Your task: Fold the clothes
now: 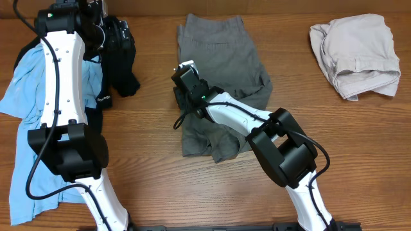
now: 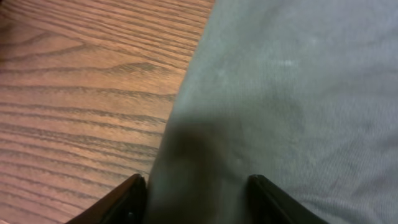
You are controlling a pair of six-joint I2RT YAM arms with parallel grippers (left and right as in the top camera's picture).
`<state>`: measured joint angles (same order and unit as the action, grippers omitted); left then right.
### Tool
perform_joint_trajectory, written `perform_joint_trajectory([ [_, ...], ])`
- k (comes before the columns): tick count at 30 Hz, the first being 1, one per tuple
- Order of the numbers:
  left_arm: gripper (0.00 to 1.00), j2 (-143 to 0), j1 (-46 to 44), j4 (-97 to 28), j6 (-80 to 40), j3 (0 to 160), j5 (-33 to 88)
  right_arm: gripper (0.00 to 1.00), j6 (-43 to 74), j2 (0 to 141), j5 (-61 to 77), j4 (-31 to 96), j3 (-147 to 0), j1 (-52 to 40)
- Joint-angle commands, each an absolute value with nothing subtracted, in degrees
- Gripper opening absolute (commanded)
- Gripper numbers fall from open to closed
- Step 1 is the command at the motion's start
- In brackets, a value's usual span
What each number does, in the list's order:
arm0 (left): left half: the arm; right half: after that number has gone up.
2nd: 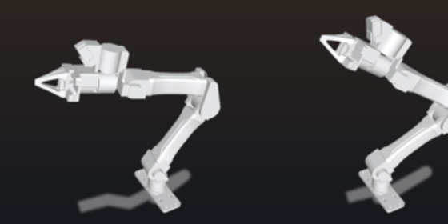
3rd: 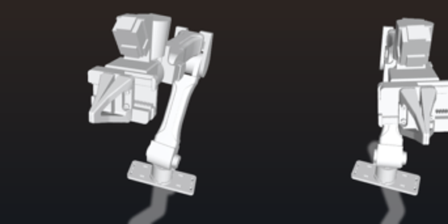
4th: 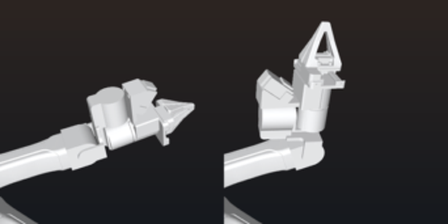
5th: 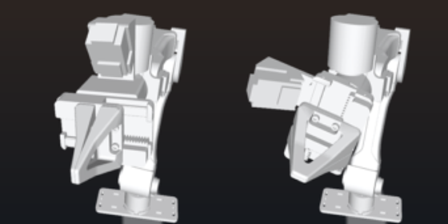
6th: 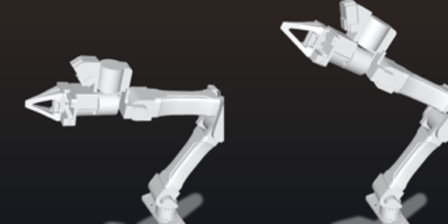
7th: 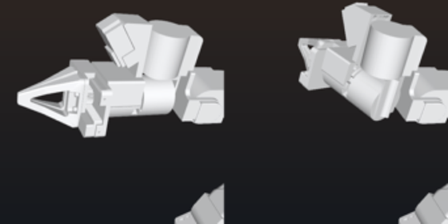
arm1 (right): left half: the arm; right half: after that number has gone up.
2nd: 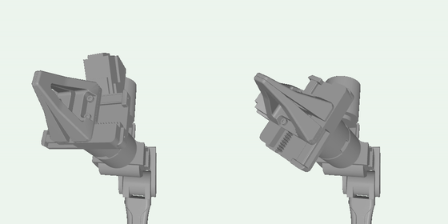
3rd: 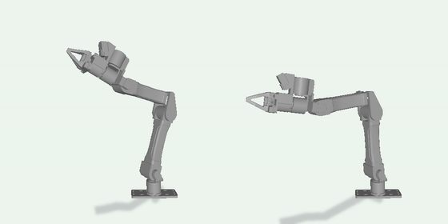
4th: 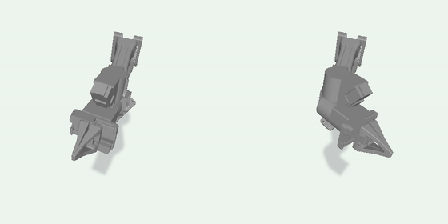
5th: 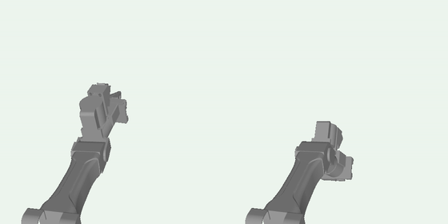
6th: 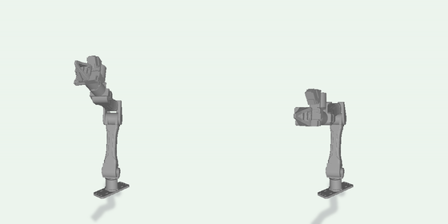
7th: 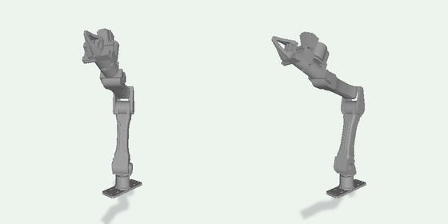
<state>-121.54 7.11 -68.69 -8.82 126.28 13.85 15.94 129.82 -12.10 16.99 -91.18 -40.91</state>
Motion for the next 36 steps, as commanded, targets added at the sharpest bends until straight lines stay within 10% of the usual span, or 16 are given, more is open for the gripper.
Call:
perform_joint_trajectory([
  [1, 1.00, -120.22, 6.83, -68.77, -7.66, 127.24, 12.88, 0.44, 16.64, 131.50, -13.08, 17.45, -92.33, -40.82],
  [11, 1.00, -120.22, 6.83, -68.79, -7.25, 127.24, 12.88, 0.04, 18.04, 129.69, -15.11, 26.85, -99.24, -40.75],
  [22, 1.00, -120.22, 6.74, -69.01, -7.27, 127.24, 12.93, 0.04, 17.87, 124.18, -16.67, 57.95, -127.33, -32.27],
  [36, 1.00, -120.33, 4.58, -68.97, -7.14, 127.22, 13.06, 0.04, 13.02, 124.14, 5.43, 72.73, -132.40, 3.01],
])
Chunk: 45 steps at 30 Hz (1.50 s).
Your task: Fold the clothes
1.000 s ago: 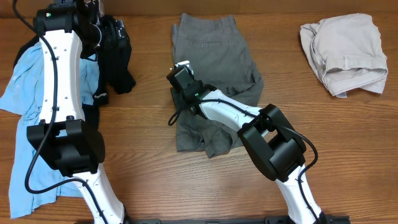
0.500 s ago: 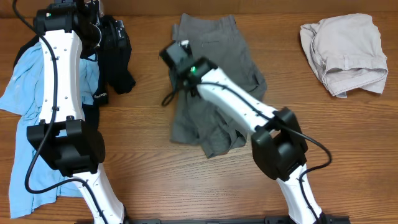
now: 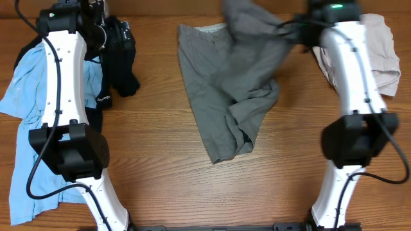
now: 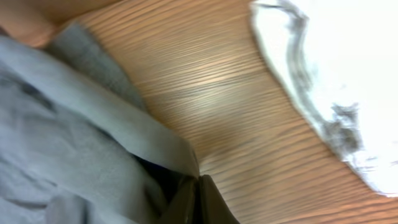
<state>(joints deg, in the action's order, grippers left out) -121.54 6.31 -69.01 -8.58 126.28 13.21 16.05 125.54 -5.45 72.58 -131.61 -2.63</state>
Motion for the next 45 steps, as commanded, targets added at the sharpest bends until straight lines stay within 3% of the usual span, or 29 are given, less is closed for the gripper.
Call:
perform_joint_trajectory([
  [1, 1.00, -120.46, 3.75, -68.95, -6.55, 127.22, 13.04, 0.04, 12.27, 124.14, 9.39, 72.97, -132.40, 7.38],
  [4, 1.00, -120.66, 1.98, -68.55, -5.91, 127.11, 12.88, 0.04, 11.20, 124.14, 14.52, 73.32, -132.40, 13.43],
  [5, 1.00, -120.66, 1.41, -68.16, -5.67, 126.82, 12.86, 0.13, 10.07, 124.14, 16.32, 73.36, -132.40, 14.94],
  [6, 1.00, -120.66, 0.58, -67.42, -5.23, 126.37, 12.86, 0.38, 8.58, 124.14, 18.76, 73.41, -132.40, 16.47],
  [8, 1.00, -120.66, -0.78, -65.47, -5.04, 125.54, 12.60, 0.70, 5.10, 124.14, 23.33, 73.82, -132.40, 18.15],
  [10, 1.00, -120.66, -2.15, -61.36, -3.55, 124.33, 12.47, 0.88, 3.07, 124.14, 25.56, 74.85, -132.40, 19.16],
  [13, 1.00, -120.66, -4.10, -53.54, -2.07, 122.72, 12.62, 1.00, 0.49, 124.07, 27.09, 77.17, -132.42, 19.40],
  [25, 1.00, -135.28, -10.63, -28.64, -3.33, 121.64, 19.46, 1.00, -1.80, 122.02, 28.32, 83.07, -132.46, 11.42],
  [38, 0.99, -148.03, -12.84, -17.98, -6.09, 121.67, 21.04, 1.00, -1.69, 122.02, 25.96, 83.07, -132.46, 7.44],
  [40, 0.90, -148.75, -13.21, -17.52, -6.48, 121.67, 21.02, 1.00, -1.54, 122.02, 25.93, 83.05, -132.46, 7.44],
  [41, 0.75, -149.27, -13.76, -17.12, -6.50, 121.67, 21.06, 1.00, -1.54, 122.04, 25.96, 83.05, -132.46, 7.44],
  [43, 0.54, -149.53, -14.55, -17.06, -6.46, 121.67, 21.02, 1.00, -1.52, 122.04, 26.00, 83.07, -132.46, 7.44],
  [45, 0.22, -149.62, -15.31, -17.30, -6.48, 121.64, 20.36, 1.00, -1.52, 122.04, 26.04, 83.02, -132.46, 7.44],
])
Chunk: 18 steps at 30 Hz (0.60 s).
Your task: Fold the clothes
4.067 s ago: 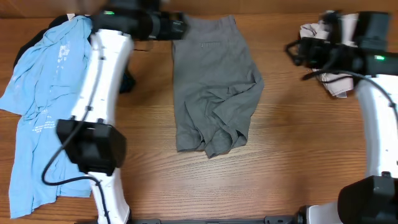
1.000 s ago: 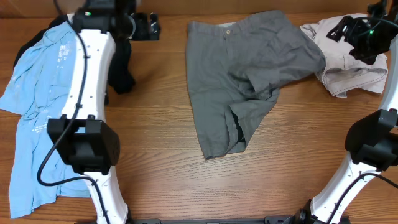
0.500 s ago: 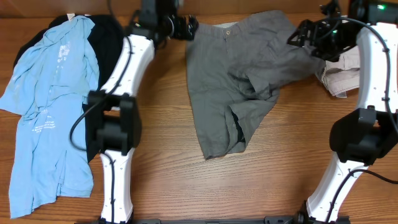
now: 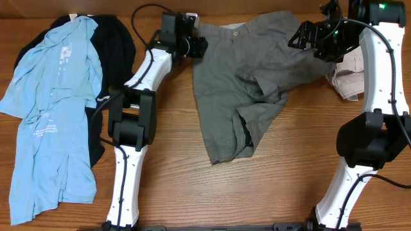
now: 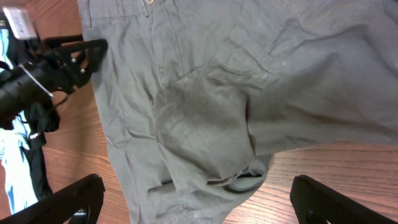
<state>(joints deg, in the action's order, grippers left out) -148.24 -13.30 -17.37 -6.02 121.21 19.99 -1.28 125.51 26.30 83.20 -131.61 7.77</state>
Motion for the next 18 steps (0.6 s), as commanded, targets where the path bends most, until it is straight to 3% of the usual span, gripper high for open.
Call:
perform_joint_trajectory([
  [1, 0.07, -149.62, -15.62, -17.72, -6.66, 121.64, 19.38, 1.00, -1.54, 122.04, 26.26, 82.85, -132.46, 7.44],
  [7, 0.04, -146.78, -14.55, -27.07, -10.79, 122.32, 14.15, 1.00, 1.69, 122.04, 29.04, 81.14, -132.46, 7.44],
  [18, 0.04, -130.21, -7.07, -63.24, -12.47, 128.11, 3.95, 0.95, 3.95, 122.06, 25.26, 82.30, -132.40, 5.06],
])
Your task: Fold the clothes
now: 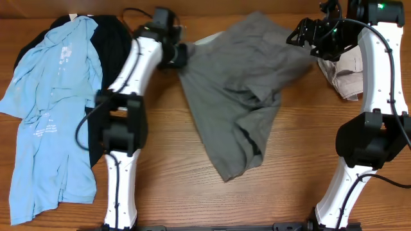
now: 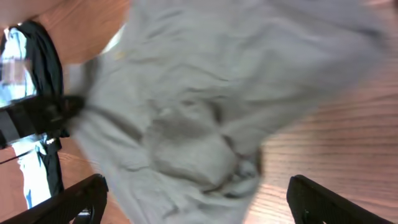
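Observation:
The grey shorts (image 1: 237, 96) lie rumpled and askew at mid table, one leg reaching toward the front; they look blurred in the right wrist view (image 2: 186, 112). At their left waist corner my left gripper (image 1: 173, 54) is shut on the cloth and shows as a dark shape (image 2: 46, 118) in the right wrist view. My right gripper (image 1: 305, 35) hangs above the shorts' right edge. It (image 2: 198, 186) is open, its fingers (image 2: 81, 199) spread wide with nothing between them.
A light blue shirt (image 1: 51, 109) lies spread over a black garment (image 1: 119, 32) at the left side. A crumpled beige garment (image 1: 347, 74) sits at the far right behind my right arm. Bare wood table (image 1: 167, 167) runs along the front.
My left gripper has gone from the top of the waistband down and left with that corner in it. The shorts have swung askew and their leg lies nearer the front. The right gripper stays open above.
First my right gripper stood open around the left edge of the folded shorts, the left arm far left. Then it was shut on the cloth, raised at the back right, the shorts unfolded. Later it was open above them, the left gripper at the waistband, now dragging it.

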You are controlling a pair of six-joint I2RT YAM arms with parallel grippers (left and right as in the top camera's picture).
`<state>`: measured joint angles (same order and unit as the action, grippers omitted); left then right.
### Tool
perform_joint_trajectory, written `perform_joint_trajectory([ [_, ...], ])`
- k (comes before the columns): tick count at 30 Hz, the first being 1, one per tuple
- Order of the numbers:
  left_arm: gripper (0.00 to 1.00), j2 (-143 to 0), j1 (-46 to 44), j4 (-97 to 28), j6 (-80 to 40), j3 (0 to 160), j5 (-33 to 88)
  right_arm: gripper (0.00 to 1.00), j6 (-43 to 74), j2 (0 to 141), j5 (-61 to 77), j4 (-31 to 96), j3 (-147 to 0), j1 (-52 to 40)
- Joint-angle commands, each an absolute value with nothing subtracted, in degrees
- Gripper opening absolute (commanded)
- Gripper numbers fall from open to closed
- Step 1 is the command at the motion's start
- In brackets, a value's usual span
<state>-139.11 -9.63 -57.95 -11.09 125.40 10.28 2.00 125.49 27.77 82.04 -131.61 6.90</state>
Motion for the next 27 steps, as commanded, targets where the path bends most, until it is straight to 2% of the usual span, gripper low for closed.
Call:
perform_joint_trajectory([
  [1, 0.04, -128.66, -6.61, -66.26, -12.47, 128.11, 3.22, 0.95, 4.67, 122.06, 23.62, 82.67, -132.40, 4.49],
  [8, 0.04, -122.08, -5.87, -84.16, -12.43, 128.11, -0.05, 0.91, 7.40, 122.39, 14.55, 85.32, -132.40, -3.90],
  [12, 0.04, -122.08, -6.39, -88.95, -12.45, 128.01, -1.17, 0.91, 8.91, 123.35, 11.05, 84.25, -132.33, -10.04],
  [19, 0.04, -122.13, -4.03, -86.04, -14.90, 127.98, -1.48, 0.91, 12.51, 124.33, 9.93, 78.24, -127.26, -19.59],
  [27, 0.04, -122.13, 0.56, -83.64, -16.53, 127.96, 3.29, 0.91, 10.63, 124.33, 7.44, 71.09, -119.74, -28.64],
])
